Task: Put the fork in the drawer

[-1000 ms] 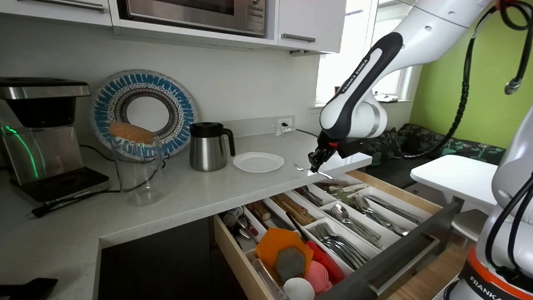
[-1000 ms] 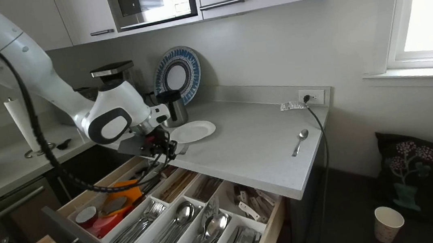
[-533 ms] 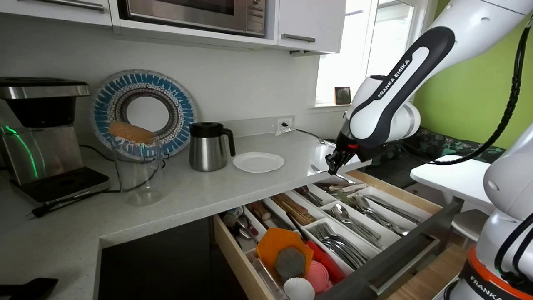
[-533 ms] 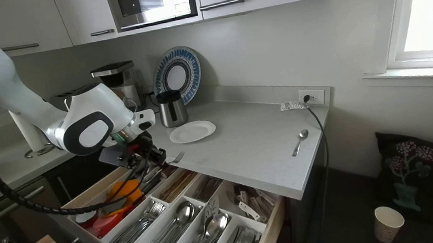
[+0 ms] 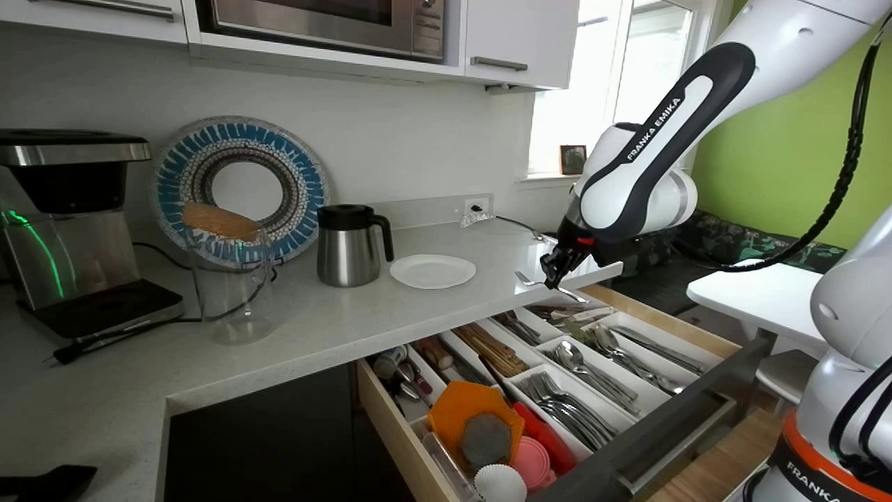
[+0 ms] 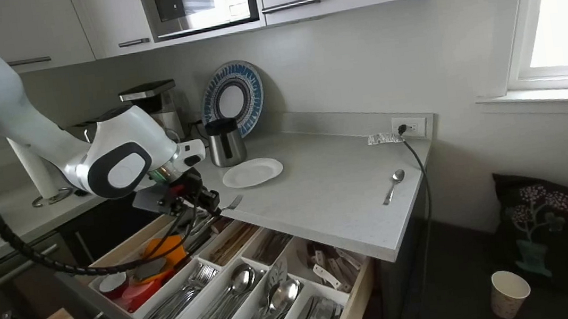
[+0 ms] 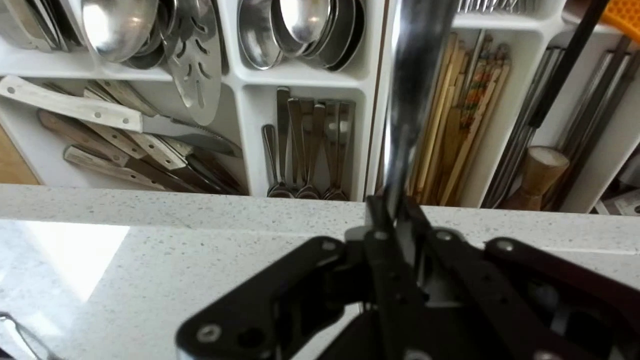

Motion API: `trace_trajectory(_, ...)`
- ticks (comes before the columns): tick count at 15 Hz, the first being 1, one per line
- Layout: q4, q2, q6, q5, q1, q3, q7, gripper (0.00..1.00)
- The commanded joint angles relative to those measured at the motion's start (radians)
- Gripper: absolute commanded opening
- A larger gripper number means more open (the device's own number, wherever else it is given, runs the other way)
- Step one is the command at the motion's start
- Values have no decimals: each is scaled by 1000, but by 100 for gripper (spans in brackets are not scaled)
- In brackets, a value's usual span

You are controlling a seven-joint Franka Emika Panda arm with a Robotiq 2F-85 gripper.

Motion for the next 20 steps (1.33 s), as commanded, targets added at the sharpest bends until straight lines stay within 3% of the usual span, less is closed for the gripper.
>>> trace_trajectory(1, 9, 49, -40, 34, 91, -23, -24, 2)
trace_trajectory(4, 20, 107, -97, 120, 176, -28, -71, 2)
trace_trajectory(6, 23, 144, -127, 147, 189, -13, -79, 2)
trace_trajectory(13, 30, 269, -173, 92, 144, -12, 3, 2)
trace_trajectory(20, 35, 348, -167, 77, 151, 2, 7, 2)
